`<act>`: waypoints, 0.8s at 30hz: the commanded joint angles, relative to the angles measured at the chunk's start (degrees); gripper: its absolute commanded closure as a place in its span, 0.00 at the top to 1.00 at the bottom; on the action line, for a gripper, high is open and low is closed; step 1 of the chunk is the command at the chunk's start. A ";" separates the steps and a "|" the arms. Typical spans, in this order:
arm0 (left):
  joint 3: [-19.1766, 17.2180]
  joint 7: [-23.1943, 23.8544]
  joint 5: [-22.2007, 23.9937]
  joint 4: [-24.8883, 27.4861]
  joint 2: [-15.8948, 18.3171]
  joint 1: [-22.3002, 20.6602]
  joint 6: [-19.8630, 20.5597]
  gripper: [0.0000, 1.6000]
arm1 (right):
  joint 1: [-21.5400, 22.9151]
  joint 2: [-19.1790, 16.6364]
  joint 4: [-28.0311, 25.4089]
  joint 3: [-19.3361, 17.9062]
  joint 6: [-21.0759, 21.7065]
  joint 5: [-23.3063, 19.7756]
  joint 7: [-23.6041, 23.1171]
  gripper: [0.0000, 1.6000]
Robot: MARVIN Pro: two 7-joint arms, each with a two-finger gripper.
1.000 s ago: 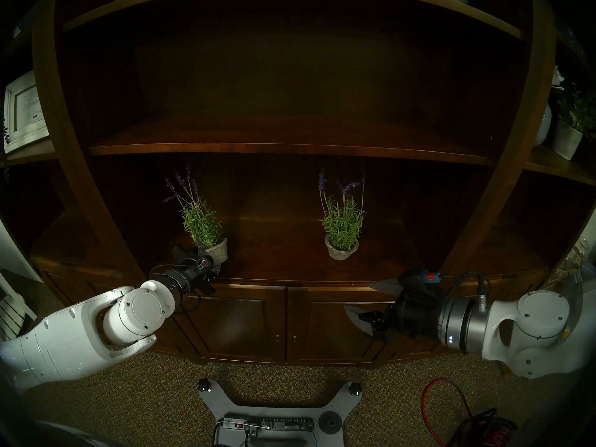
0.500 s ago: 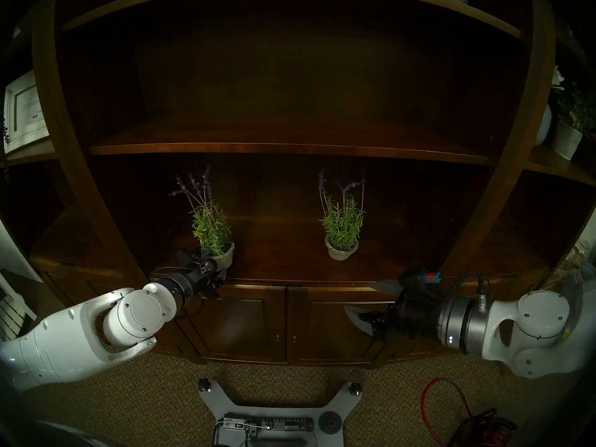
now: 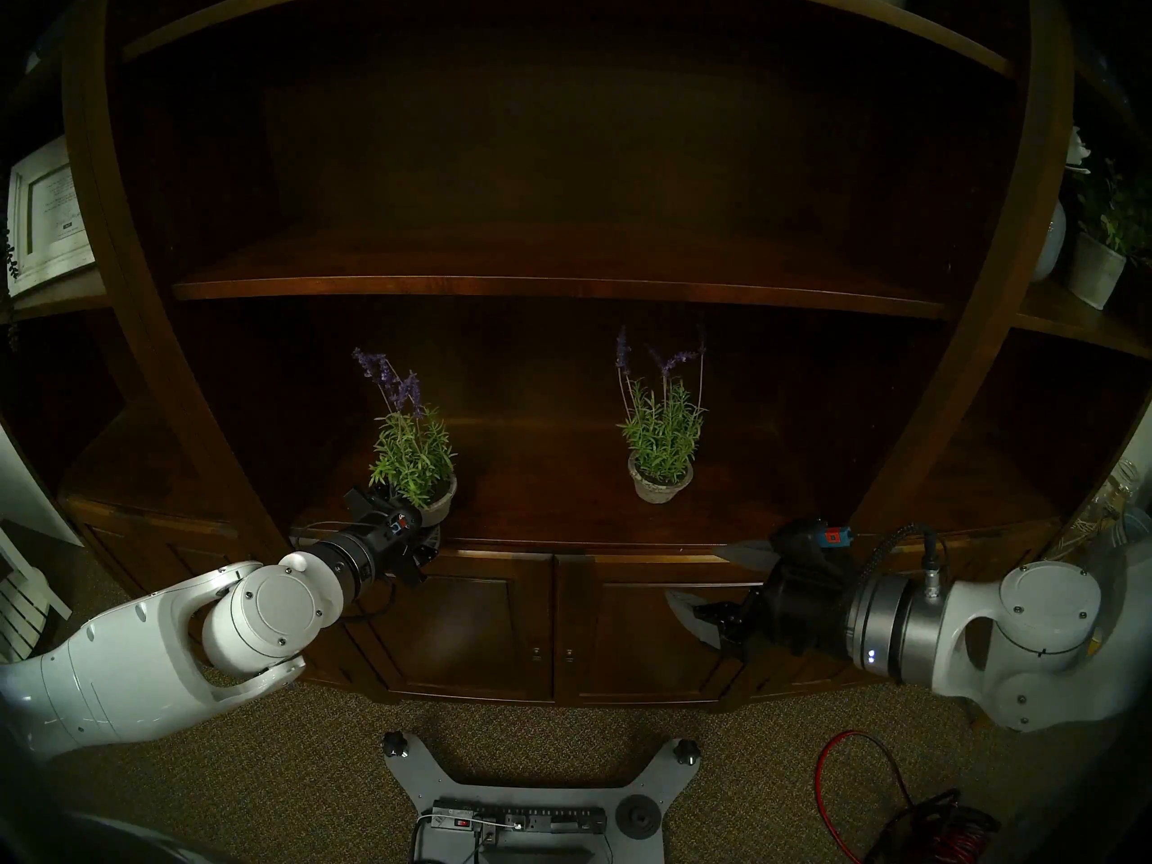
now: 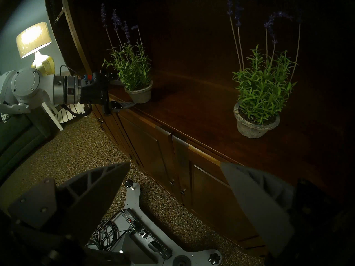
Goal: Place the fake decorative plant upright
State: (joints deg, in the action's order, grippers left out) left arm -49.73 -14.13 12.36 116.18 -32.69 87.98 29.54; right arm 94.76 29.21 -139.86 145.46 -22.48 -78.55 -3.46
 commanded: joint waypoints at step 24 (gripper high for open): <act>-1.02 0.66 0.27 -2.28 -0.66 -1.03 -1.78 0.80 | 0.79 0.07 -0.14 -0.45 -0.83 -0.12 -0.06 1.00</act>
State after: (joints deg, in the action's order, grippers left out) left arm -50.31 -13.37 12.51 112.84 -34.05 86.87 27.54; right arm 94.77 29.21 -139.86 145.47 -22.49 -78.55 -3.47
